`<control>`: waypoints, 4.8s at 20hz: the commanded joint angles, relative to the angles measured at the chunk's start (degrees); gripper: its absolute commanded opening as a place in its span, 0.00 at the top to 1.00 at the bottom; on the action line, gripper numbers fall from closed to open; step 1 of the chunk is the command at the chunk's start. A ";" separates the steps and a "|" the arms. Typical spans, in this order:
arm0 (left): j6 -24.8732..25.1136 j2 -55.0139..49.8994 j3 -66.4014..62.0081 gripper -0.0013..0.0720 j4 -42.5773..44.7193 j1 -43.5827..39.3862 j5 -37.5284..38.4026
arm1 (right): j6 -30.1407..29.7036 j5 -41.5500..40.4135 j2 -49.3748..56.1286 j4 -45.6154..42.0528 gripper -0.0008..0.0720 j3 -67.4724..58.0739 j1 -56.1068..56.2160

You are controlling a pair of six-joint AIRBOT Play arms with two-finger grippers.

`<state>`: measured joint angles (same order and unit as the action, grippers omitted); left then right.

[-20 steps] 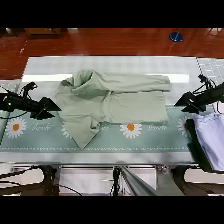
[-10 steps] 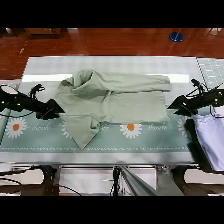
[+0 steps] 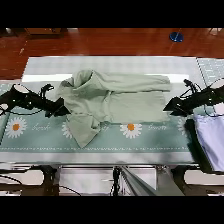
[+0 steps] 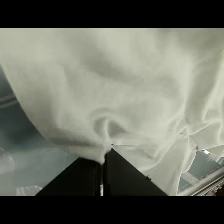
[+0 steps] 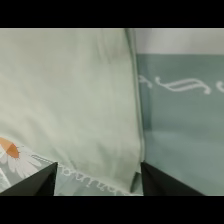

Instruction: Fold the shirts.

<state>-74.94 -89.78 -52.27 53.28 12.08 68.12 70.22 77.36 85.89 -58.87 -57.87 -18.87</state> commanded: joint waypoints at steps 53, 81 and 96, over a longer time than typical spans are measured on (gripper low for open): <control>-5.64 35.32 -30.82 0.95 15.13 1.22 22.51 | 13.97 24.11 -12.81 -15.37 0.96 -43.56 2.32; -5.42 -2.40 -32.41 0.95 17.73 -15.54 -22.56 | 7.74 -7.65 18.78 -11.23 0.96 -43.56 7.39; -9.33 -9.86 -32.11 0.95 17.68 -15.08 0.26 | 8.61 -1.44 21.57 -15.41 0.95 -35.52 8.74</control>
<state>-84.27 -98.87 -84.40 71.07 -2.42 66.04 78.70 76.62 107.09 -74.70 -93.73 -10.20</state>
